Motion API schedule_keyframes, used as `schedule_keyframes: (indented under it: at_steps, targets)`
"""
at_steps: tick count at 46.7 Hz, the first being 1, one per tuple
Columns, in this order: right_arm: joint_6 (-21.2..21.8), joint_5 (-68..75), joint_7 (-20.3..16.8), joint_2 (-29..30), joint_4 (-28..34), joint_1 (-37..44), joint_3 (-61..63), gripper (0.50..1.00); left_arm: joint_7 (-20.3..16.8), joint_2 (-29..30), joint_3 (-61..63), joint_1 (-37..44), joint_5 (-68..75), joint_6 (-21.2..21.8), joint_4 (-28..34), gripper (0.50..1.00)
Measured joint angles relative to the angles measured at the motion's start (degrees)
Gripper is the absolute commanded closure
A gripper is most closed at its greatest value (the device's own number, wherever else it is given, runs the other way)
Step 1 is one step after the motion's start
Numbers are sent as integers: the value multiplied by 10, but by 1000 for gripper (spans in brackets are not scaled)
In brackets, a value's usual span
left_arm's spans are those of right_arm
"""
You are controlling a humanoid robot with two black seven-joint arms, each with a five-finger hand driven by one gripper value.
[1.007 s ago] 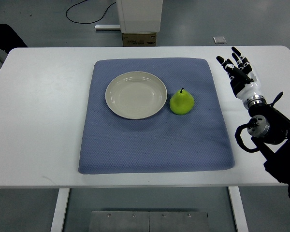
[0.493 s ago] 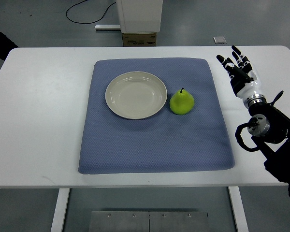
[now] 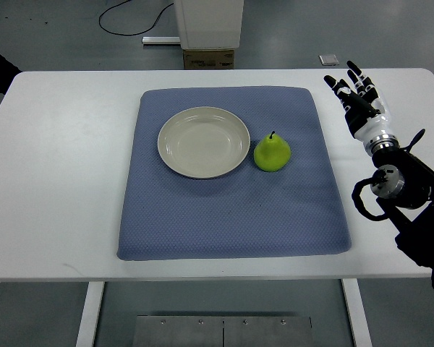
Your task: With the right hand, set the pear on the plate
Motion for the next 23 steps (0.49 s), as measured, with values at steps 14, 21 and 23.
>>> schedule_keyframes:
  at_steps: [14, 21, 23]
  targets:
    - [0, 0, 0, 2, 0, 6, 1, 500, 0, 0, 0, 0, 0, 0, 0, 500]
    - [0, 0, -1, 2, -6, 12, 1, 500, 0, 0, 0, 0, 0, 0, 0, 500]
    - [0, 0, -1, 2, -13, 16, 1, 500, 0, 0, 0, 0, 0, 0, 0, 500]
